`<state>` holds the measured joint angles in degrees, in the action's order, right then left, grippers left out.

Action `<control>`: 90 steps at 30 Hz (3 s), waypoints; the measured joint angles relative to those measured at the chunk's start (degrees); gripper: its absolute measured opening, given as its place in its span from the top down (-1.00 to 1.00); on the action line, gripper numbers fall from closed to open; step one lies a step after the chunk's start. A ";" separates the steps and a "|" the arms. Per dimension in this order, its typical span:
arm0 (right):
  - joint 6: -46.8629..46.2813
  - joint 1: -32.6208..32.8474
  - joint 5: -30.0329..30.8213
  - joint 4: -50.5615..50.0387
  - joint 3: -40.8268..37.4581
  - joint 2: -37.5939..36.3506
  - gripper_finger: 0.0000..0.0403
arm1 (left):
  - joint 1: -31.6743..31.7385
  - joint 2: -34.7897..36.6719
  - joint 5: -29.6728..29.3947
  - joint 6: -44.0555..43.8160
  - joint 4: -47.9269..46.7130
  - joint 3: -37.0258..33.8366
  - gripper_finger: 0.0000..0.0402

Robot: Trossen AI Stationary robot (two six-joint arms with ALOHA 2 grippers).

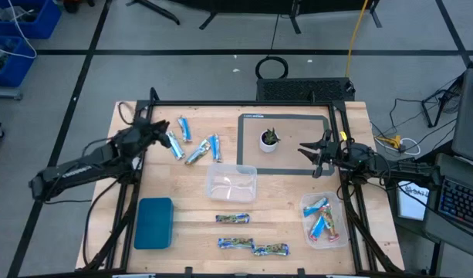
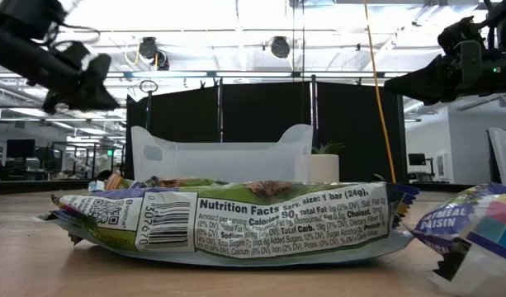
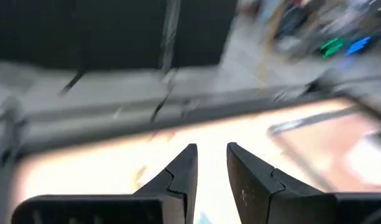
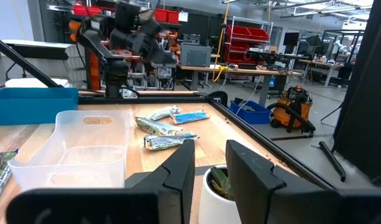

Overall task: Pick and place Granola Bars by type
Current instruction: Put the orange granola bar into the blue bin

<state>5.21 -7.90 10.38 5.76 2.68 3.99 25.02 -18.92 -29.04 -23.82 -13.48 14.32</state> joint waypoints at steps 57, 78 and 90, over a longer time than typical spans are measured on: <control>-0.02 0.02 0.02 0.00 0.00 0.00 0.59 | 16.62 -50.11 23.94 -15.23 -9.34 9.25 -0.20; -0.01 0.02 0.02 0.00 0.00 0.02 0.59 | 14.06 -42.64 22.69 -3.76 -10.35 9.10 0.97; 0.00 0.02 0.02 0.00 0.00 0.02 0.59 | 2.77 -28.45 20.46 -0.18 -10.06 9.14 0.98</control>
<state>5.21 -7.88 10.39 5.76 2.68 4.01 27.78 -47.38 -8.58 -24.00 -23.54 23.46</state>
